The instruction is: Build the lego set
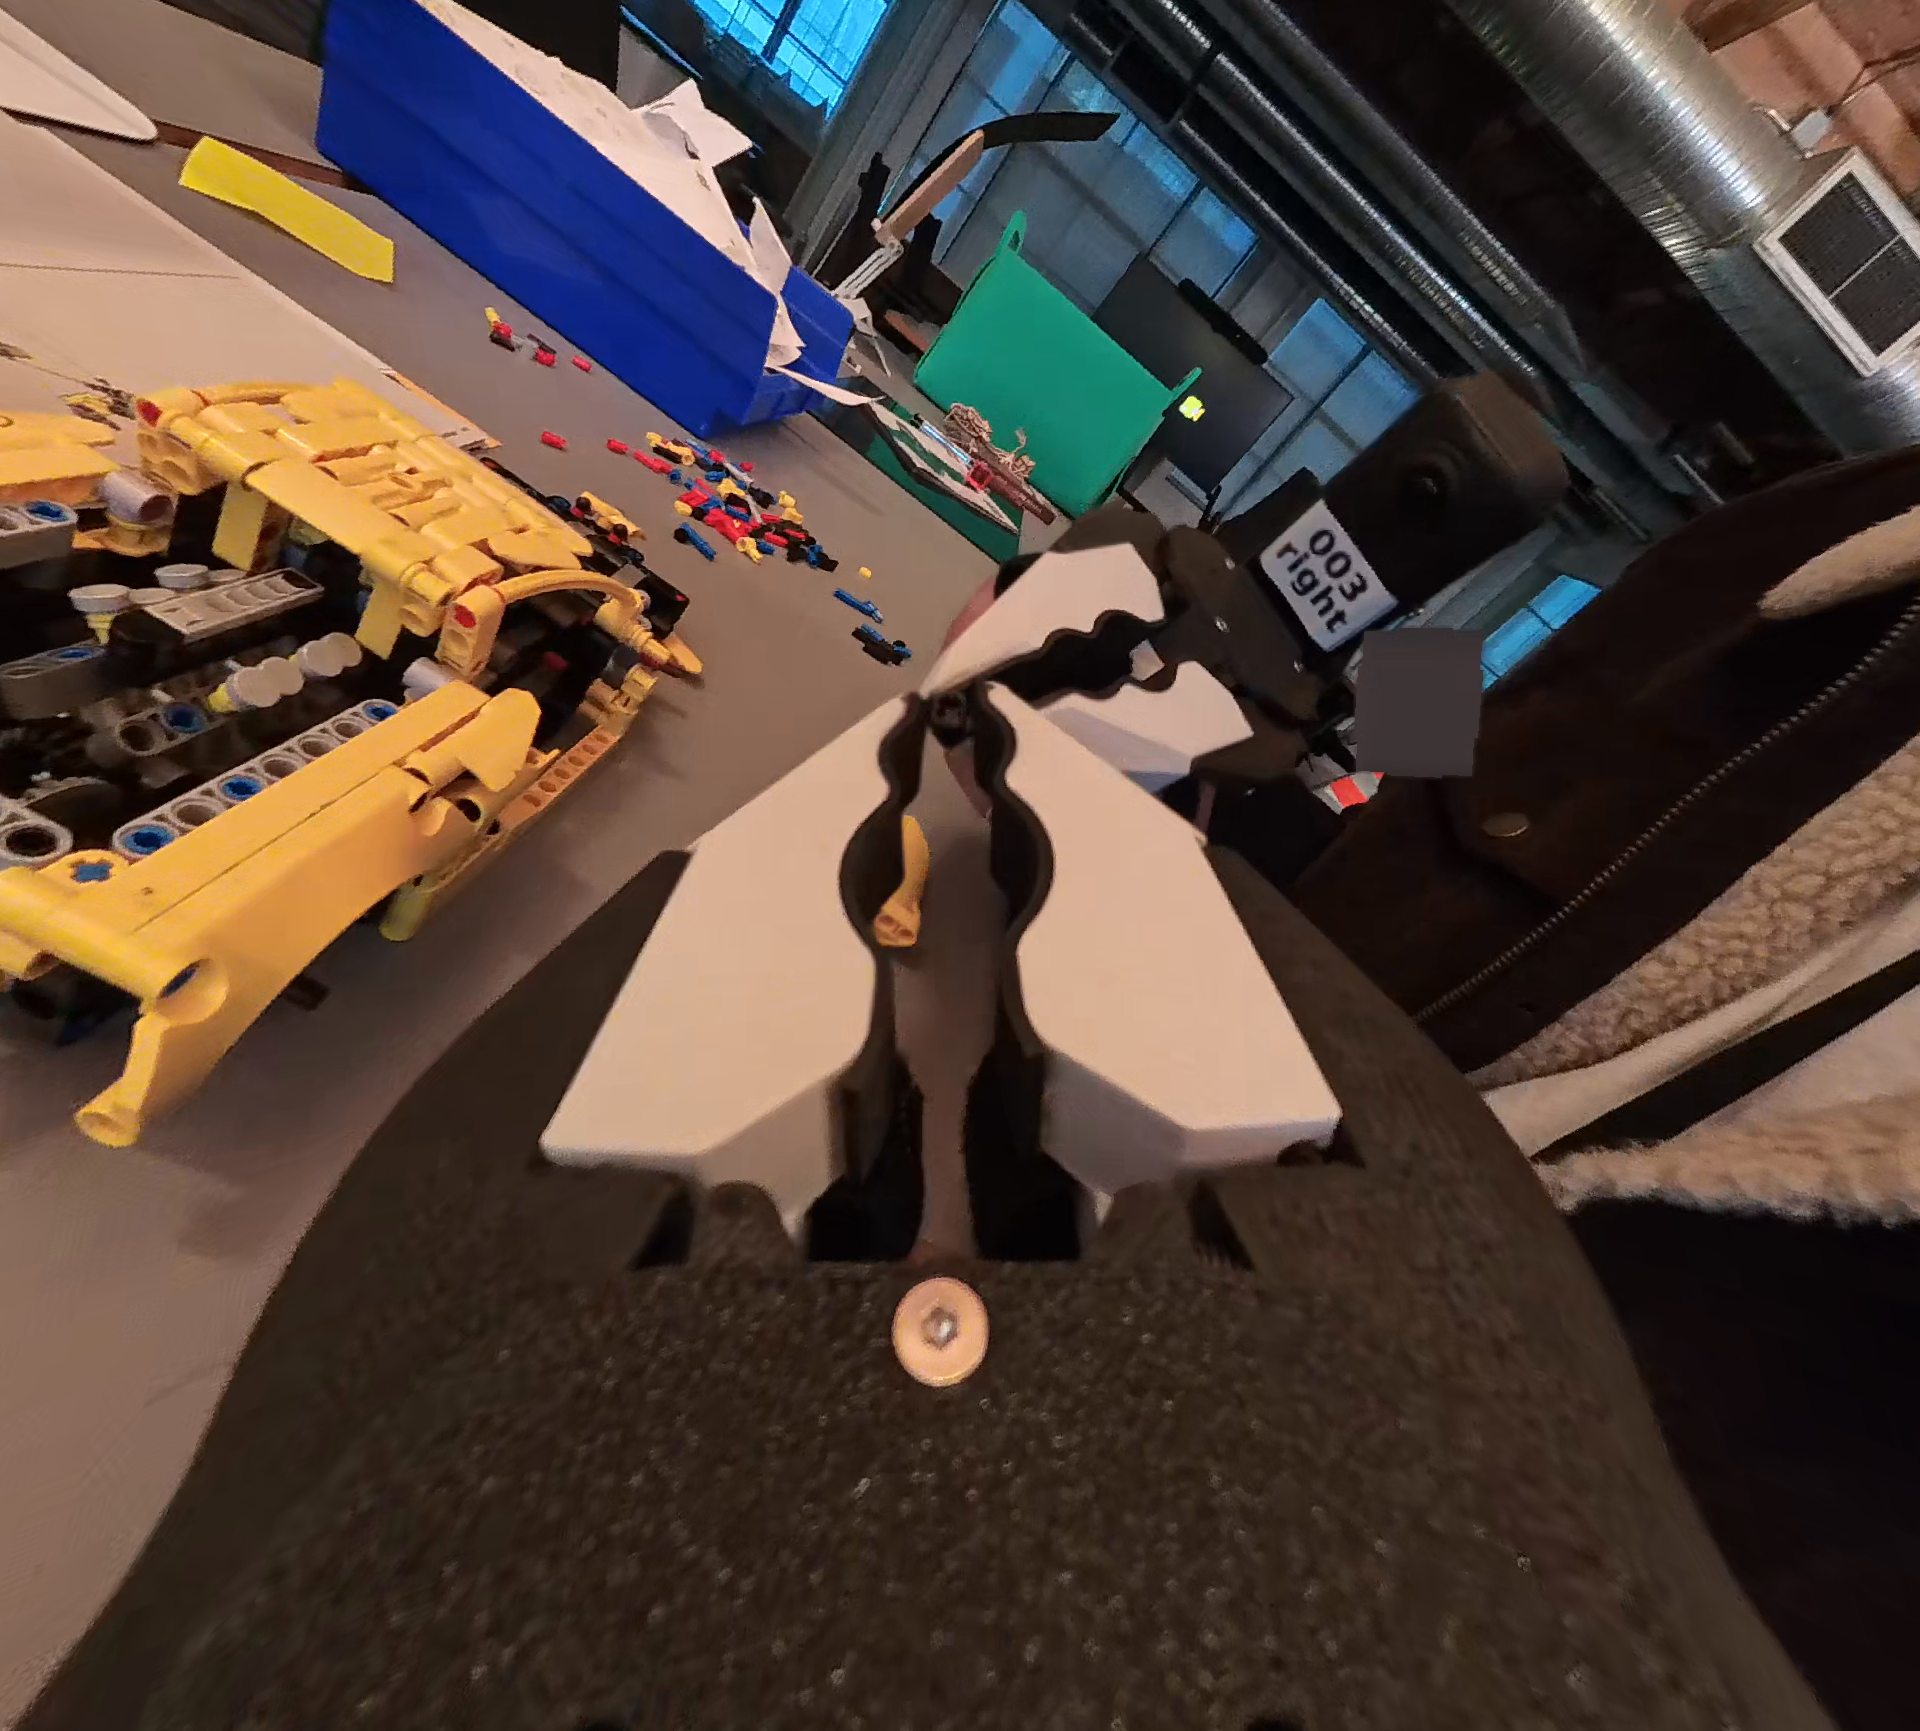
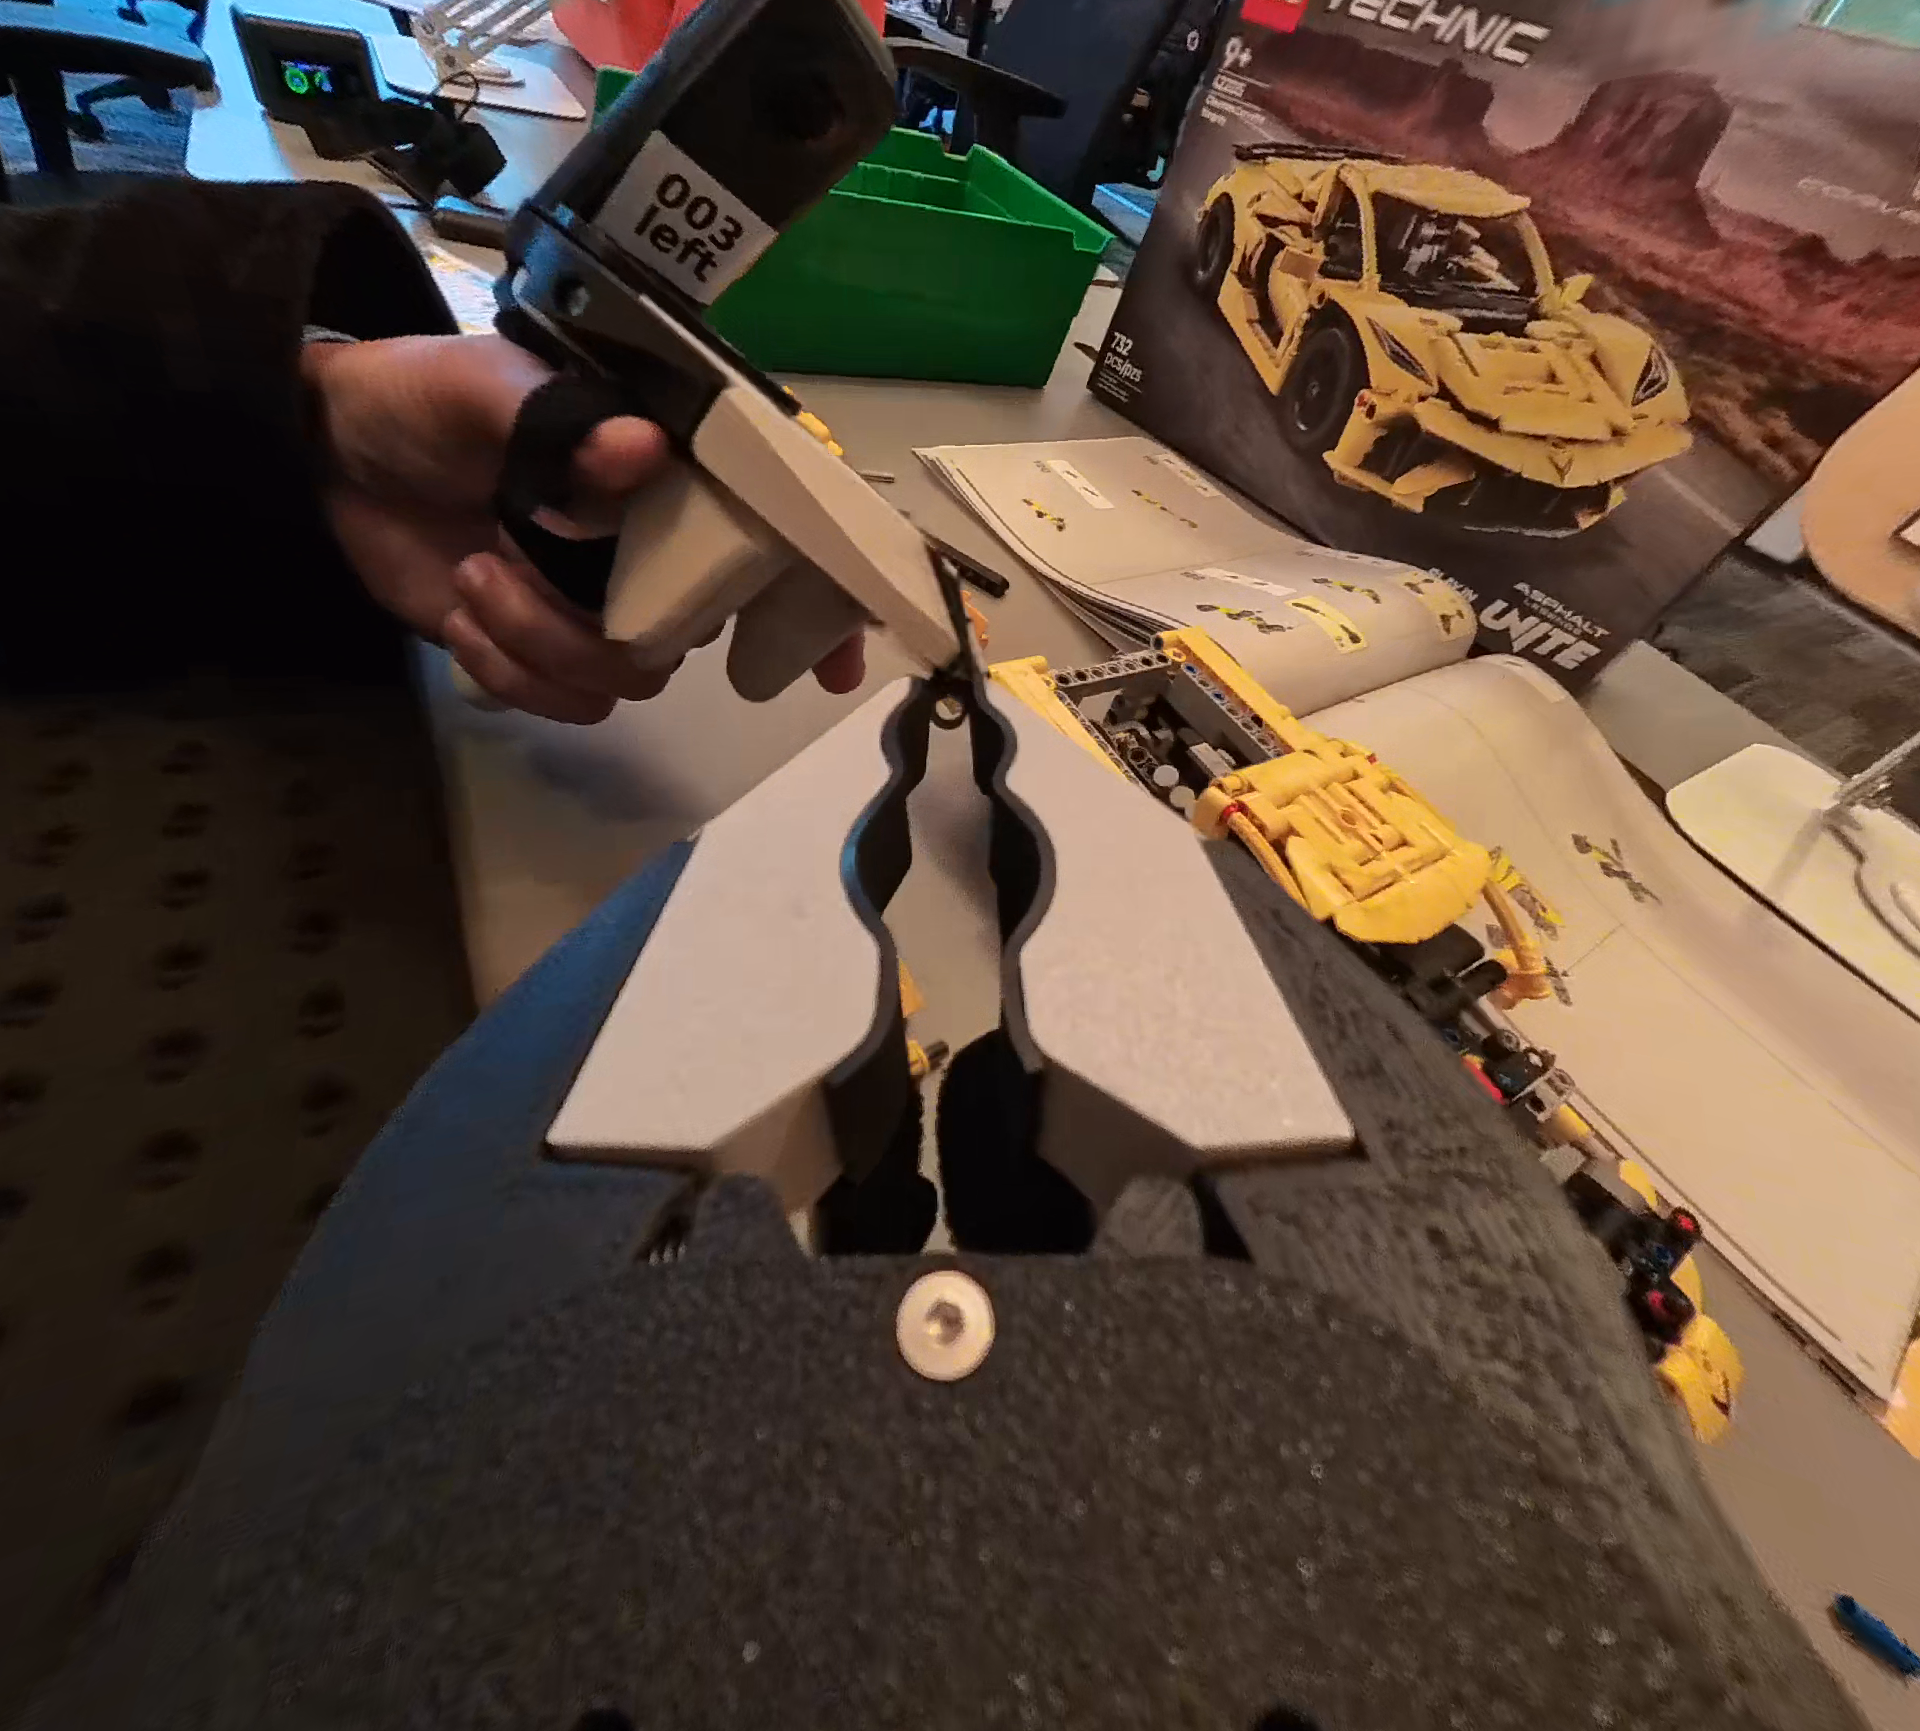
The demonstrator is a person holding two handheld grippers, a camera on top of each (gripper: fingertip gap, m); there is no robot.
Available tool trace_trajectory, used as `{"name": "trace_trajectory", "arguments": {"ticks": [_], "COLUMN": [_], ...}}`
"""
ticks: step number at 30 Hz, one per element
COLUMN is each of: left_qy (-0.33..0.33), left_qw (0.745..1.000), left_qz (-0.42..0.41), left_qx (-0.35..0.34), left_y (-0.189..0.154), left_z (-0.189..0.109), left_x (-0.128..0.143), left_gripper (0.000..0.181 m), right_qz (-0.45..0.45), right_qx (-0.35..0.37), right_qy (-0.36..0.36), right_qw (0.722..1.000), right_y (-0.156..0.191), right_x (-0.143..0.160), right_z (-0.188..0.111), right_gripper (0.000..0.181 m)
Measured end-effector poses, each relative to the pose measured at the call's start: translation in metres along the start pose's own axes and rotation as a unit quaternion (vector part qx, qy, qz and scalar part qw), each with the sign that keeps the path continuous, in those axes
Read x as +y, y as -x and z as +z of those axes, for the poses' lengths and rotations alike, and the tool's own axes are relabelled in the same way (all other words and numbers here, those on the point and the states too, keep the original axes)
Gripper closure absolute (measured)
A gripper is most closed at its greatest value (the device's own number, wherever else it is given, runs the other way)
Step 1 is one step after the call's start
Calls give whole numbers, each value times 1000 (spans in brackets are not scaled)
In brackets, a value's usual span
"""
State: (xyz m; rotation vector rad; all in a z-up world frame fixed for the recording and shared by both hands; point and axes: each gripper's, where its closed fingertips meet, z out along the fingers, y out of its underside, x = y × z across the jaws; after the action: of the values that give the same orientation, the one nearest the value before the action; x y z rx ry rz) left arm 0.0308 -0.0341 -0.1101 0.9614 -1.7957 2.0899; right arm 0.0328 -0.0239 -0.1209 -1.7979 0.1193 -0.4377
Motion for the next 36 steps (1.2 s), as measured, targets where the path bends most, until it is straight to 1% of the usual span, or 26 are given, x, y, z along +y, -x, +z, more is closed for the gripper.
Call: {"name": "trace_trajectory", "arguments": {"ticks": [3,5,7,10,12,14,16,20,23,24,28,31,32,33,34,36], "left_qy": [8,11,2,-6,4,17,24,20,15,14,10,8,8,11,16,27], "left_qw": [1000,1000,999,993,986,982,984,981,980,980,982,981,980,980,979,977], "left_qz": [-1,-5,-24,-65,-89,-91,-83,-98,-105,-106,-100,-94,-87,-76,-61,-27], "left_qx": [5,13,31,95,144,167,158,165,170,168,158,169,177,184,193,211], "left_y": [0,-2,-4,-19,-32,-40,-38,-38,-39,-38,-36,-40,-44,-48,-54,-66], "left_z": [-2,-2,-5,-10,-11,-11,-9,-10,-10,-9,-10,-11,-12,-13,-14,-15], "left_x": [2,2,-1,-4,-2,2,5,4,2,2,1,0,0,0,2,6], "left_gripper": [175,176,175,175,175,175,175,175,175,176,175,175,175,175,175,175], "right_qz": [-33,-23,12,74,85,79,54,15,-19,-26,-19,30,65,108,157,245], "right_qx": [13,6,-29,-98,-150,-177,-166,-140,-115,-108,-96,-126,-153,-194,-236,-320], "right_qy": [3,-7,-19,-39,-58,-82,-103,-86,-78,-78,-74,-85,-89,-92,-95,-108], "right_qw": [999,1000,999,992,983,978,979,986,990,991,992,988,982,971,954,909], "right_y": [2,4,7,13,23,33,34,34,33,33,29,31,34,39,43,49], "right_x": [1,0,1,-2,-7,-16,-22,-17,-15,-16,-14,-17,-19,-21,-25,-34], "right_z": [1,1,-2,-11,-18,-24,-26,-19,-16,-17,-16,-18,-20,-23,-26,-36], "right_gripper": [175,175,170,152,153,160,166,167,181,181,181,174,171,170,167,167]}}
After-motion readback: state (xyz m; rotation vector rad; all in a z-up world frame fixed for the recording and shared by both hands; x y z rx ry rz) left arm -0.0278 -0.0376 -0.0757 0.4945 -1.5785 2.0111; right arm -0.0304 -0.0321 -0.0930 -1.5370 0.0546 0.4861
